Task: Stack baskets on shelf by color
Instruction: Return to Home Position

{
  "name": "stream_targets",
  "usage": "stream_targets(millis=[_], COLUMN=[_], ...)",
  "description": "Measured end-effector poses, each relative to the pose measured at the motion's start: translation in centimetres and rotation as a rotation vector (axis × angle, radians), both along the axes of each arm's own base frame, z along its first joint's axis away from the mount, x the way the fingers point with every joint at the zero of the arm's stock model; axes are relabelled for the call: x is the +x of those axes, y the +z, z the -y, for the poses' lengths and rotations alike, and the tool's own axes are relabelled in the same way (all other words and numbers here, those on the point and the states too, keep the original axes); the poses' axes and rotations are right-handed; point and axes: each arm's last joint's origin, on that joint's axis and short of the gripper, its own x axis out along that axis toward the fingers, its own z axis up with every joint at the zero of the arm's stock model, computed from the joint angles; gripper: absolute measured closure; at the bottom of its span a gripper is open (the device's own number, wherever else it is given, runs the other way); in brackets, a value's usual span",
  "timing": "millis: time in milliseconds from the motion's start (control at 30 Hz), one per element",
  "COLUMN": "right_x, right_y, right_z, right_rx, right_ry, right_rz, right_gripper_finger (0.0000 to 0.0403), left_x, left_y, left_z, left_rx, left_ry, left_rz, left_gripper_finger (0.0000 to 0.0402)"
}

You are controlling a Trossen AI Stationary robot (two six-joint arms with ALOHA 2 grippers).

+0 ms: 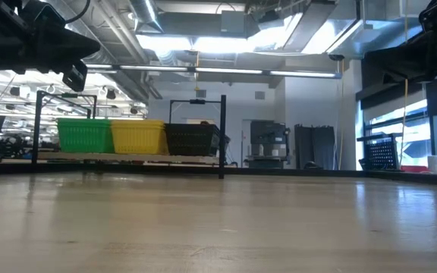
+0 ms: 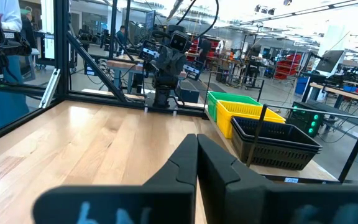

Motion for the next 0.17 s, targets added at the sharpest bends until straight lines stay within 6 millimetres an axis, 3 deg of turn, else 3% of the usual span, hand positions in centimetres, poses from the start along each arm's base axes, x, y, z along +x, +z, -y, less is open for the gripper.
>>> stream_targets(millis=[167], right_x=[0.00], right_y=[0.00], right_z=[0.00], right_rx=[0.000], right_ry=[0.000], right_rz=[0.000], right_gripper_finger=[0.0397], left_x=[0.00], left_y=[0.00], left_z=[0.00], left_rx=[0.000], left_ry=[0.000], left_rz=[0.000], left_gripper_finger=[0.0401])
